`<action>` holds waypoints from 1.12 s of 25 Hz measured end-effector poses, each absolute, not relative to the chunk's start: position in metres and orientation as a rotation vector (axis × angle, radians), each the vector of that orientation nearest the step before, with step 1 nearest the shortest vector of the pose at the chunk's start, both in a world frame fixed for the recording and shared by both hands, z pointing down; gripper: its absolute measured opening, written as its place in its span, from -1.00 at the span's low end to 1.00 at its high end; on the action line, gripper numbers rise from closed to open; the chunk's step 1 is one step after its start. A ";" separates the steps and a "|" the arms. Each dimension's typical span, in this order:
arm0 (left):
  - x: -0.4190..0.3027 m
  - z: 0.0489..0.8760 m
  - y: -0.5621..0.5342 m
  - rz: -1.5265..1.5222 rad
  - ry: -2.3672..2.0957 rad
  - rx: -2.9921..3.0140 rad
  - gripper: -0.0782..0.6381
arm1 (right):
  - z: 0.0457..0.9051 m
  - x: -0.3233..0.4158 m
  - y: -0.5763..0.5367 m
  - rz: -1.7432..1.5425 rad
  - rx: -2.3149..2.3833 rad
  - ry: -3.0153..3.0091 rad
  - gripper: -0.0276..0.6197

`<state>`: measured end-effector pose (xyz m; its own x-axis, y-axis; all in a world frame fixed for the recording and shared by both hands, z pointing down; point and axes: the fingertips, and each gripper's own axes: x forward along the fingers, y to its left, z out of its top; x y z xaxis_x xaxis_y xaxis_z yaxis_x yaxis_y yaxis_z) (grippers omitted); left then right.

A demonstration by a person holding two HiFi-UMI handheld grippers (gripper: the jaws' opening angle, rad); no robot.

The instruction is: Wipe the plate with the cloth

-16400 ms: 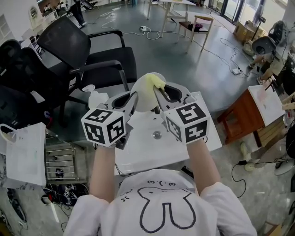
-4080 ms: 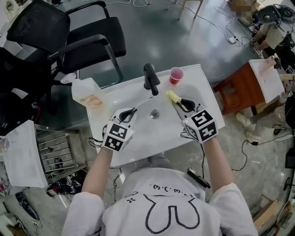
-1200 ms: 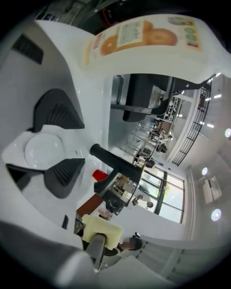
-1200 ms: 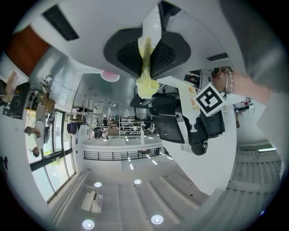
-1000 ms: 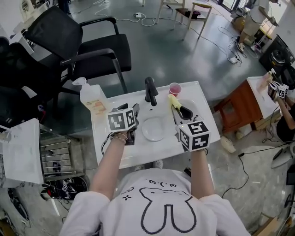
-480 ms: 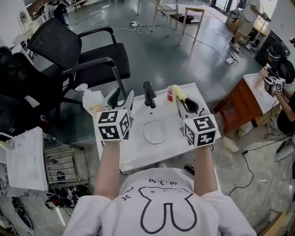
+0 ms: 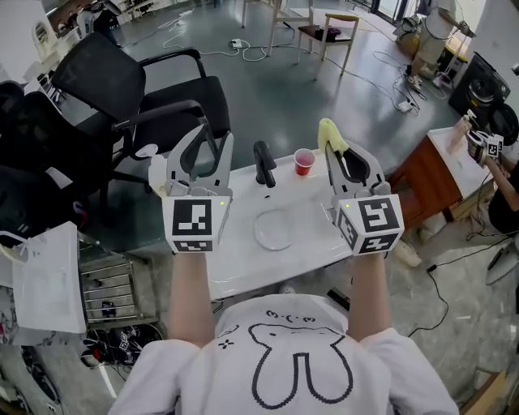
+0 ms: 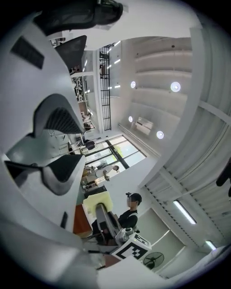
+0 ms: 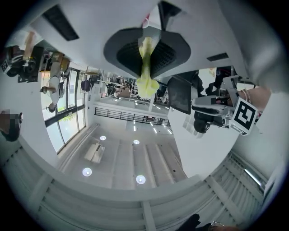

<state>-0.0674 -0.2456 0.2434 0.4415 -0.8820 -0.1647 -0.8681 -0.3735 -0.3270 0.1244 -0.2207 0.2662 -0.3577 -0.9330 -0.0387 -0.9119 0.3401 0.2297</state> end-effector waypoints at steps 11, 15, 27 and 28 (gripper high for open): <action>-0.076 0.218 -0.232 0.054 1.510 -2.253 -0.76 | 0.244 0.126 -0.212 -0.385 1.755 -2.500 -0.76; -0.079 0.220 -0.234 0.044 1.528 -2.260 -0.76 | 0.242 0.125 -0.211 -0.392 1.757 -2.505 -0.76; -0.078 0.225 -0.238 0.018 1.547 -2.266 -0.76 | 0.248 0.118 -0.212 -0.448 1.774 -2.485 -0.76; -0.078 0.224 -0.239 0.017 1.549 -2.263 -0.76 | 0.248 0.116 -0.212 -0.450 1.773 -2.489 -0.76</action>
